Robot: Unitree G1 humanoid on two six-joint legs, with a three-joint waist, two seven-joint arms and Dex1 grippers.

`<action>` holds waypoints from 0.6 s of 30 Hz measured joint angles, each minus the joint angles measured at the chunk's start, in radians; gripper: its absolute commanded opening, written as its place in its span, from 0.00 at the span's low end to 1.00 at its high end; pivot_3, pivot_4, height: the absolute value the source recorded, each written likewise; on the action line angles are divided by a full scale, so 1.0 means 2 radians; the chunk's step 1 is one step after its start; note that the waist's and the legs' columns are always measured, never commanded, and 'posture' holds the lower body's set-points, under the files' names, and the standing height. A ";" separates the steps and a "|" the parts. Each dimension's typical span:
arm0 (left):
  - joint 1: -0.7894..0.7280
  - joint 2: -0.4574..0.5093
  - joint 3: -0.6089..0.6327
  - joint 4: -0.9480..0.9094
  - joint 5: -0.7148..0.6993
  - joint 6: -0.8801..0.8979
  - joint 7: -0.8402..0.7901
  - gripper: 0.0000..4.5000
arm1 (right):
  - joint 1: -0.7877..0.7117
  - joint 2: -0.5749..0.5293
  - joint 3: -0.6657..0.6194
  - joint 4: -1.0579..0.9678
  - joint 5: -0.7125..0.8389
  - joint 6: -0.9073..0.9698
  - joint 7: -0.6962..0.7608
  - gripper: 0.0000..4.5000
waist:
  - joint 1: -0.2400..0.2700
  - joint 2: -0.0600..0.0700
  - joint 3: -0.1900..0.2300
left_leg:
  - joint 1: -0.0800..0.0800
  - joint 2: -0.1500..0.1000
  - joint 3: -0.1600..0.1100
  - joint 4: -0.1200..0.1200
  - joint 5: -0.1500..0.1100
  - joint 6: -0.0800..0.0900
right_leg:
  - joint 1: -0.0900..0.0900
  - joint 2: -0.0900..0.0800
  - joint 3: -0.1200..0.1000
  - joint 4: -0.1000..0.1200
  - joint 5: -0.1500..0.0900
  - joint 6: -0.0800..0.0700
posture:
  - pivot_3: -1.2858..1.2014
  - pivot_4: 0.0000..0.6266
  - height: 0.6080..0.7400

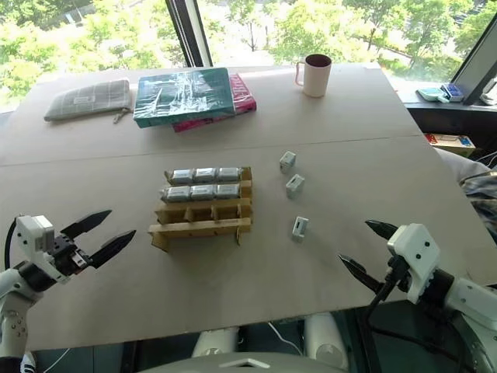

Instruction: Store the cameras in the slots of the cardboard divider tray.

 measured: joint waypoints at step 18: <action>-0.090 0.074 -0.042 -0.142 -0.142 0.203 -0.076 1.00 | -0.205 0.047 0.088 -0.041 0.136 0.343 -0.204 1.00 | 0.001 -0.001 0.001 | -0.002 0.000 0.001 0.000 0.000 0.003 | -0.001 0.002 0.002 0.001 0.001 -0.001 | 0.52 0.24 1.00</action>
